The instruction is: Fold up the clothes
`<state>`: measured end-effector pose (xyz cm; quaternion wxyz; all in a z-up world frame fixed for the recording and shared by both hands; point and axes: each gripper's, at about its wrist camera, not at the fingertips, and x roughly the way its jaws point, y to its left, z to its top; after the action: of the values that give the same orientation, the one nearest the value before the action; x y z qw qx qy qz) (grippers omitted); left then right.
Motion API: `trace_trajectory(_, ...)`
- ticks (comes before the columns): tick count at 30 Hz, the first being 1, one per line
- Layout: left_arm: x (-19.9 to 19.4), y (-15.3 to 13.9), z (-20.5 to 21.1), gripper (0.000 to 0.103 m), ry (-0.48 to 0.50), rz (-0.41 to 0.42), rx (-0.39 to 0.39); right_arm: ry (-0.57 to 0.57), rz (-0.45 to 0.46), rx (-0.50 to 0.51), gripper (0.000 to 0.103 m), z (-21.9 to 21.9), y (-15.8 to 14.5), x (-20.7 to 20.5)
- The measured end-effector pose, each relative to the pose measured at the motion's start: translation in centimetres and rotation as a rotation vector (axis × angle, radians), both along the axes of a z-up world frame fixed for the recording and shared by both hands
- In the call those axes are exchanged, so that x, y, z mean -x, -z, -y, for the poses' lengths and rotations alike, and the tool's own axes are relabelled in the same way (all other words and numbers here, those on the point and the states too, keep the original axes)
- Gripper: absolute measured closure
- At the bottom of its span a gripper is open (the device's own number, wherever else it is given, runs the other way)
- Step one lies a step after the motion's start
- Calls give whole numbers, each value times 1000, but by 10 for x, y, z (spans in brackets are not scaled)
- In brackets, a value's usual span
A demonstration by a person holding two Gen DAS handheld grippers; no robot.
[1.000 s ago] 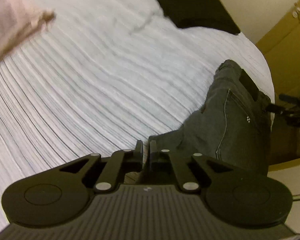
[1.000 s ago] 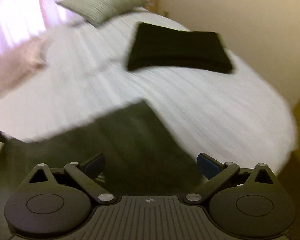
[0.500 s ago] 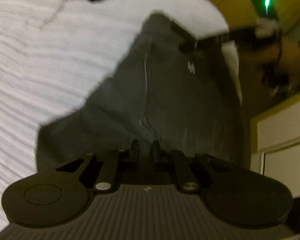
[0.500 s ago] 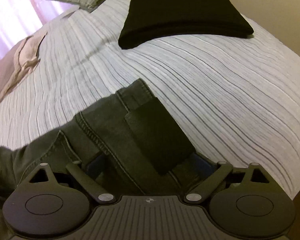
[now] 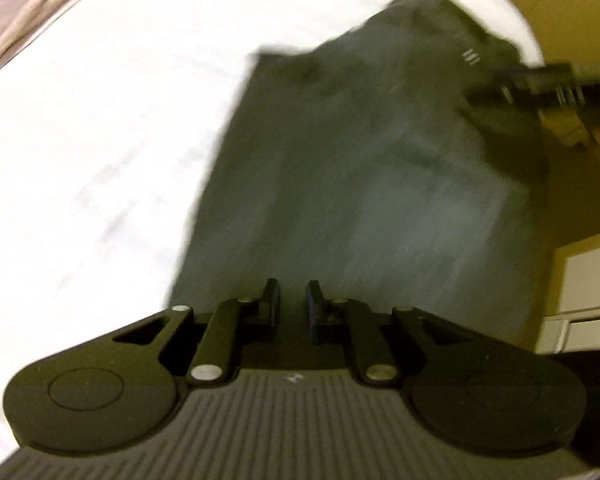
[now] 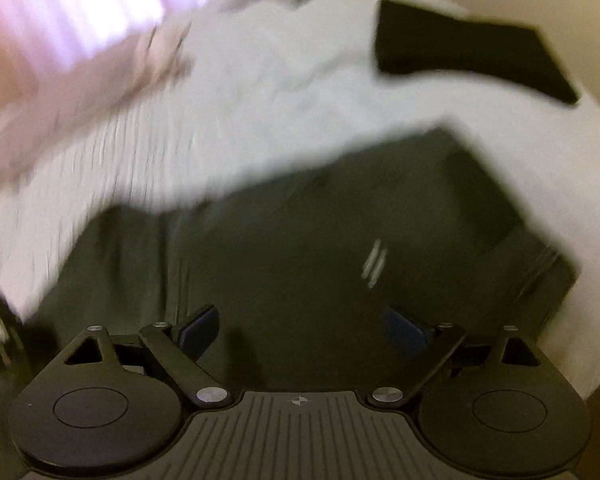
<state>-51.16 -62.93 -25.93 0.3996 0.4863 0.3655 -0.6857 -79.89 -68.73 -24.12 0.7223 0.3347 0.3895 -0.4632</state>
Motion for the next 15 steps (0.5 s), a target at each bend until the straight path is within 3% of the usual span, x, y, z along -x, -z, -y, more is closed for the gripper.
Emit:
trace_trajectory(3, -31, 3, -28, 93, -7, 55, 2, -49, -157, 39, 11, -34, 8, -16)
trace_trajectory(9, -102, 8, -100, 93, -49, 106, 17, 52, -280, 66, 11, -78, 0, -41)
trace_trajectory(11, -125, 9, -127, 93, -63, 101, 26, 108, -302, 72, 11, -96, -3, -54)
trace_trajectory(15, -178, 7, -183, 93, -77, 90, 45, 186, -272, -10, 11, -148, 6, -99)
